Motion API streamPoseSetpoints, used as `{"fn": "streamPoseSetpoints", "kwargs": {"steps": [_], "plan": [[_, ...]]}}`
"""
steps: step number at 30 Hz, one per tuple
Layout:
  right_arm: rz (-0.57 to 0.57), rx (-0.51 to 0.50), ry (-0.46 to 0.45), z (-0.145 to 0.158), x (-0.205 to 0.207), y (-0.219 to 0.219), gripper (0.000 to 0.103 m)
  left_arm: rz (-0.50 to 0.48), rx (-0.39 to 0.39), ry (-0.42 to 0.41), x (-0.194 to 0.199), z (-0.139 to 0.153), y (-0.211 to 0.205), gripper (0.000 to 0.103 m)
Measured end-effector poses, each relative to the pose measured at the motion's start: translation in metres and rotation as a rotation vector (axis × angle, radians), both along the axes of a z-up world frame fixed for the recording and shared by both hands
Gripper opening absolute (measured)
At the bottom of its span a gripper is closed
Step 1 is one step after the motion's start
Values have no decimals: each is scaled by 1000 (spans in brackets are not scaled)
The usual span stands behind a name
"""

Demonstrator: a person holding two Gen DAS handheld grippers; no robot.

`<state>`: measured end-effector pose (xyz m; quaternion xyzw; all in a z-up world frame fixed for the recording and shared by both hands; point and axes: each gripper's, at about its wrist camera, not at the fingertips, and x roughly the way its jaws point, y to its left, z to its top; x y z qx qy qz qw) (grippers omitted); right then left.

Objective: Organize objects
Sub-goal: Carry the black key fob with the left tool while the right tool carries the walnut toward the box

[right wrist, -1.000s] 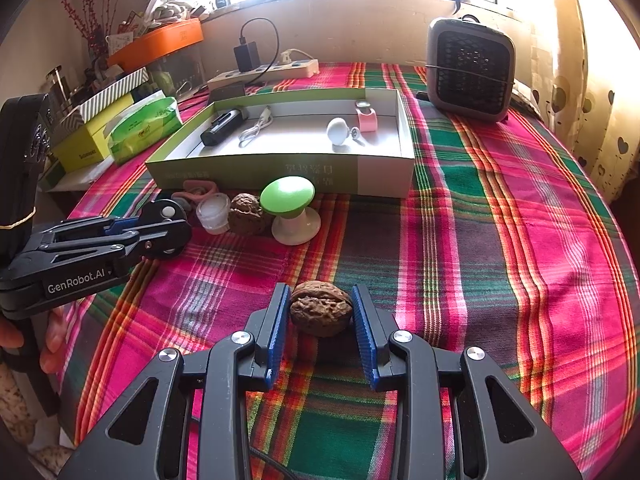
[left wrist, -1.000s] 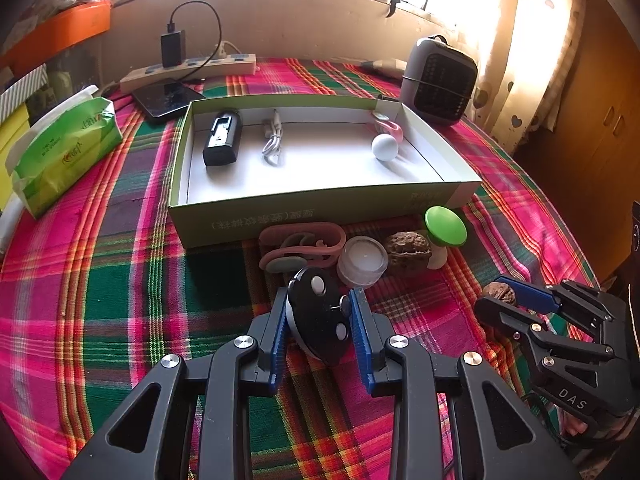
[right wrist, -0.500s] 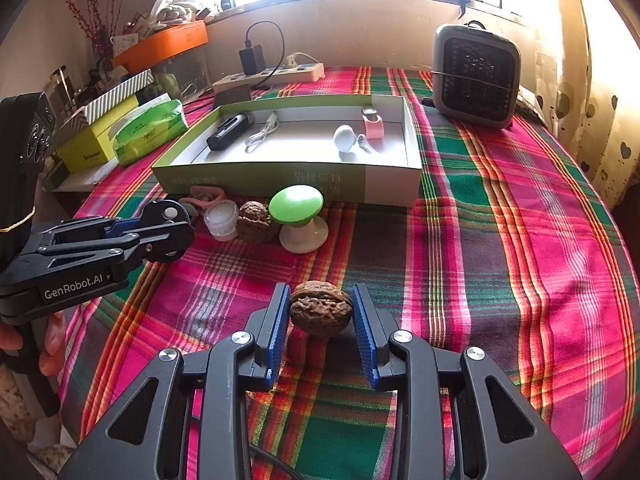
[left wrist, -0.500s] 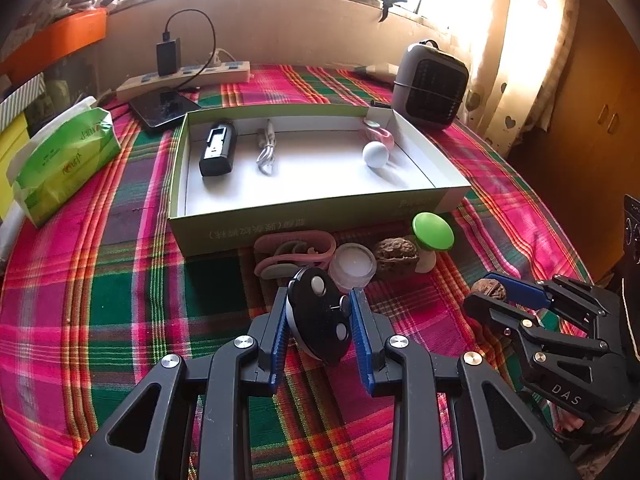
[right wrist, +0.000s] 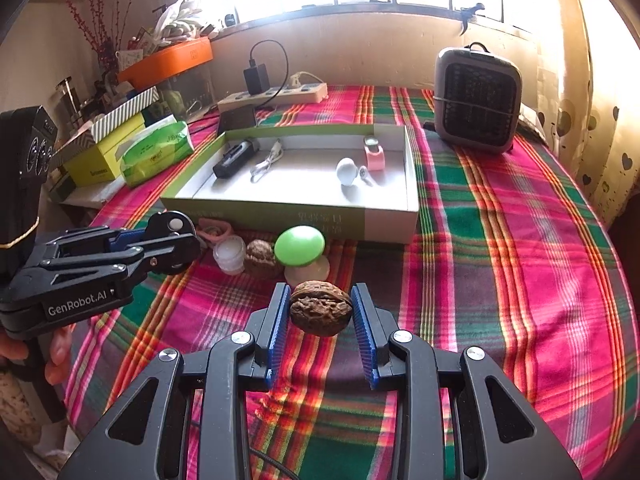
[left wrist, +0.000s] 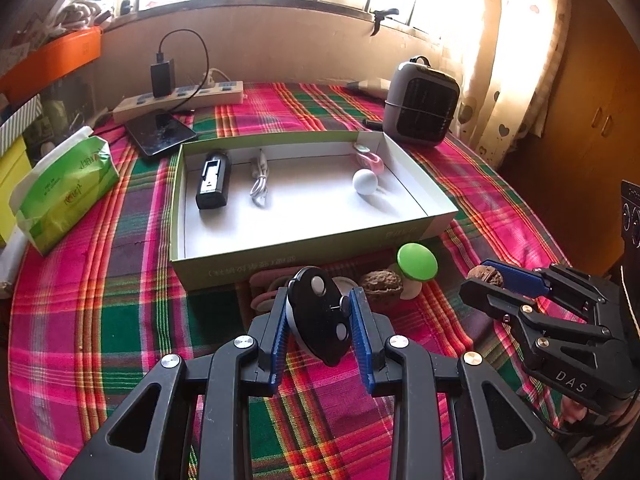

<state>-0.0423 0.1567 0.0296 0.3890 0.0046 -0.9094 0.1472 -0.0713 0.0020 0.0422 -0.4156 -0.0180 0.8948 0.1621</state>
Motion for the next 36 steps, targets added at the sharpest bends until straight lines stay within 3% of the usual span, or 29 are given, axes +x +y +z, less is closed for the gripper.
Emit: {"fn": "streamPoseSetpoints", "kwargs": {"steps": [15, 36], "plan": [[20, 0, 42, 24, -41, -1, 33, -1, -17, 37, -31, 15, 3, 27], [65, 11, 17, 30, -115, -9, 33, 18, -30, 10, -85, 5, 2, 27]]}}
